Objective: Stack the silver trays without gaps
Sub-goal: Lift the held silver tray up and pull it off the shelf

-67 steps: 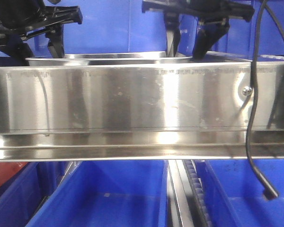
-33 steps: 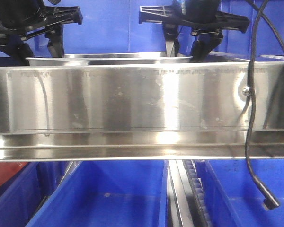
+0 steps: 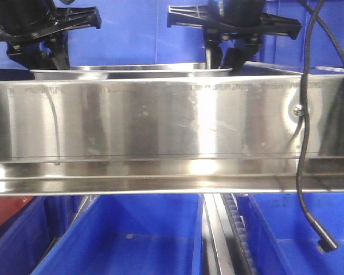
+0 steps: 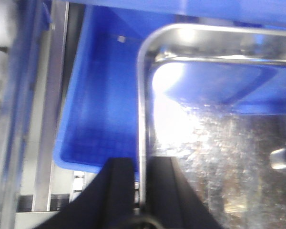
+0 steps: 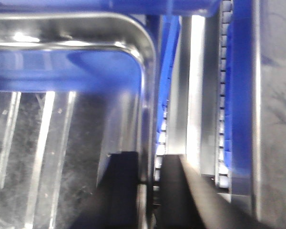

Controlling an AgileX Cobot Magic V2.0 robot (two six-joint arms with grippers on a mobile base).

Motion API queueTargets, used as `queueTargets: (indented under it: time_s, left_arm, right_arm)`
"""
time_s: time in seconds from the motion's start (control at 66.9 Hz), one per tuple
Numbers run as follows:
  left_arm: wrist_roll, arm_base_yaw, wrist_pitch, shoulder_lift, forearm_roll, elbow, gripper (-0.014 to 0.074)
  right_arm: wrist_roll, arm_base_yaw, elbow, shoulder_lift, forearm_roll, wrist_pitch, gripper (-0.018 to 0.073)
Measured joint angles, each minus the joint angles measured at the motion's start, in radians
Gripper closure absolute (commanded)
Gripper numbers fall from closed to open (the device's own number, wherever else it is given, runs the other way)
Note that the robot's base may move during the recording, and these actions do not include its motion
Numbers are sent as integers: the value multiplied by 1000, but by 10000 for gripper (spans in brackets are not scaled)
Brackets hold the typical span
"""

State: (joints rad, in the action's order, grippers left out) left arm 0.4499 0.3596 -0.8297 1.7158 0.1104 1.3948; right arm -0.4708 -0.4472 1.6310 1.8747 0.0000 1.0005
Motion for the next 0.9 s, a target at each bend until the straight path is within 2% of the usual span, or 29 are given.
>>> queueTargets:
  time_s: [0.284,0.478,0.583,0.747,0.897]
  left_arm:
    - [6,0,0,-7,-16,0,613]
    - [7,0,-5,-100,-31,0,613]
    - [21,6,-12,-160,-39,0,613]
    - [62,61,-52,-251,-29,0,613]
    - [150,150,-95,-306,57,0,613]
  right_arm:
    - [-1,0,59,4,0,58,574]
    - [-10,-4,105,-59,-7,85,574]
    - [-46,-27,108,-118,-57,100,574]
    - [-94,-79,103,-202,-165,152,574]
    - [-130,-110,31,-305,-206,160,574]
